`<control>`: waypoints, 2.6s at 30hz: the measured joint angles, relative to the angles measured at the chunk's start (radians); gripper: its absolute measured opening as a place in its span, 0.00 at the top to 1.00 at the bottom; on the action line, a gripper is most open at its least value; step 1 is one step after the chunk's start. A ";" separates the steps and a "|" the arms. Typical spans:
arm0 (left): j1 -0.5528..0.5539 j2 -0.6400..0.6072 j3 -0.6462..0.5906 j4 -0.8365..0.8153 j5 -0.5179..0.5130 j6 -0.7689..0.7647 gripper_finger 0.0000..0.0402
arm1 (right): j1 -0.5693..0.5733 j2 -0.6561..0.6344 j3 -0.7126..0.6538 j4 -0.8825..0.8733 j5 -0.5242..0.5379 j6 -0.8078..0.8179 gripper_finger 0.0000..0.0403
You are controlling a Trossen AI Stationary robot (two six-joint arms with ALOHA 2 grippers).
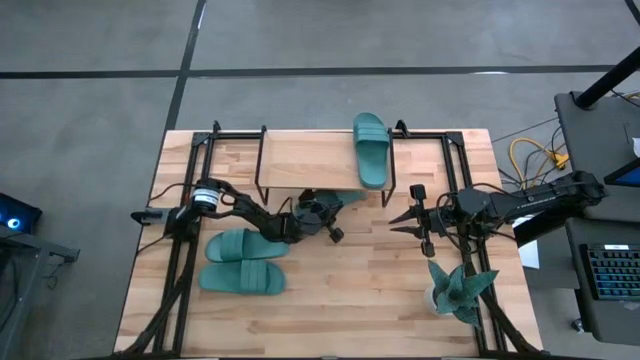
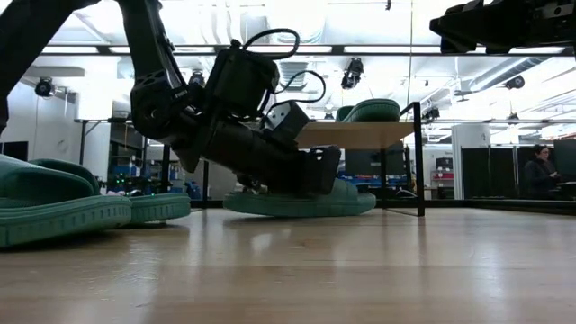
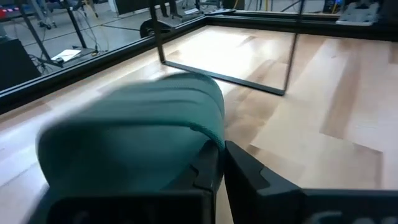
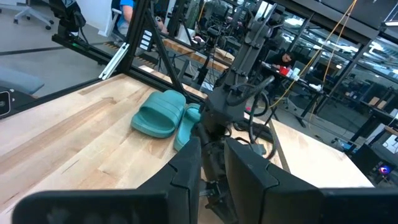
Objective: Pick and place slides into the shelf
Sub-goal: Put the green slides on the shelf
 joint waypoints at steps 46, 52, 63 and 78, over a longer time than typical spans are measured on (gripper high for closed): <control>-0.321 -0.203 0.039 -0.097 -0.188 -0.026 1.00 | 0.000 0.000 0.000 -0.007 0.000 0.047 0.84; -0.366 -0.204 0.088 -0.097 -0.277 0.076 1.00 | 0.000 0.000 0.000 -0.008 0.000 0.053 0.84; -0.395 -0.205 0.189 -0.096 -0.522 0.399 1.00 | 0.000 0.000 0.000 -0.022 0.000 0.053 0.84; -0.243 -0.209 0.347 -0.094 -0.750 0.698 1.00 | 0.000 0.000 0.000 -0.022 0.000 0.053 0.84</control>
